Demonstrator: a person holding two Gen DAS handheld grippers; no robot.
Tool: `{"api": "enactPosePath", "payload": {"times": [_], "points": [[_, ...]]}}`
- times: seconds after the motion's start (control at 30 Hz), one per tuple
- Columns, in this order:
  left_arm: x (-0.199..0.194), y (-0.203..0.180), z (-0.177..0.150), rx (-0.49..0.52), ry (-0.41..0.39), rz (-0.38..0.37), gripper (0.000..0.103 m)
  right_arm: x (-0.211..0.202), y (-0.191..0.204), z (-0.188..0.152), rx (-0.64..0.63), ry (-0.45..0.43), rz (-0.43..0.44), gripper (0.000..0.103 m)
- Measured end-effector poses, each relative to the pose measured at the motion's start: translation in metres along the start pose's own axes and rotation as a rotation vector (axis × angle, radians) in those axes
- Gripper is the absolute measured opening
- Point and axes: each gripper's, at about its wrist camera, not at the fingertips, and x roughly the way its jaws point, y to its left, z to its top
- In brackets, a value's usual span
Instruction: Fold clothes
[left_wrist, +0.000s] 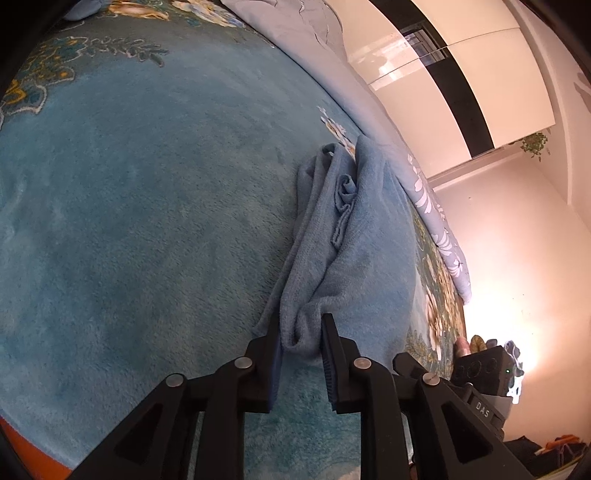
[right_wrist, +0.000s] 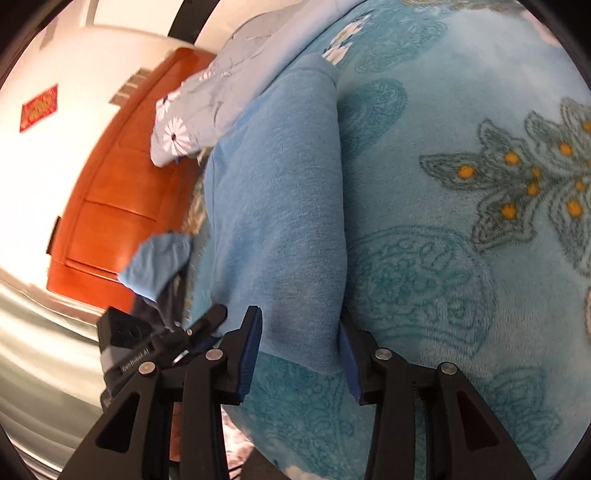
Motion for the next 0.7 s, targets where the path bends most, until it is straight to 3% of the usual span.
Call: {"api": "enactPosePath", "payload": {"times": [0.1,0.13,0.43,0.7], "points": [[-0.004,0.004,0.0,-0.028,0.012,-0.032,0.031,-0.002,-0.002,0.0,0.019,-0.01,-0.014,0.017],[-0.004,0.004,0.0,-0.039,0.019,-0.043,0.035,-0.002,-0.002,0.0,0.02,-0.009,-0.019,0.016],[-0.014,-0.001,0.0,-0.048,0.069,-0.083,0.055,-0.023,-0.004,0.019,-0.031,0.011,0.0,0.011],[-0.008,-0.015,0.004,0.009,0.086,-0.075,0.061,-0.084,-0.018,0.061,-0.187,0.099,-0.127,0.01]]}}
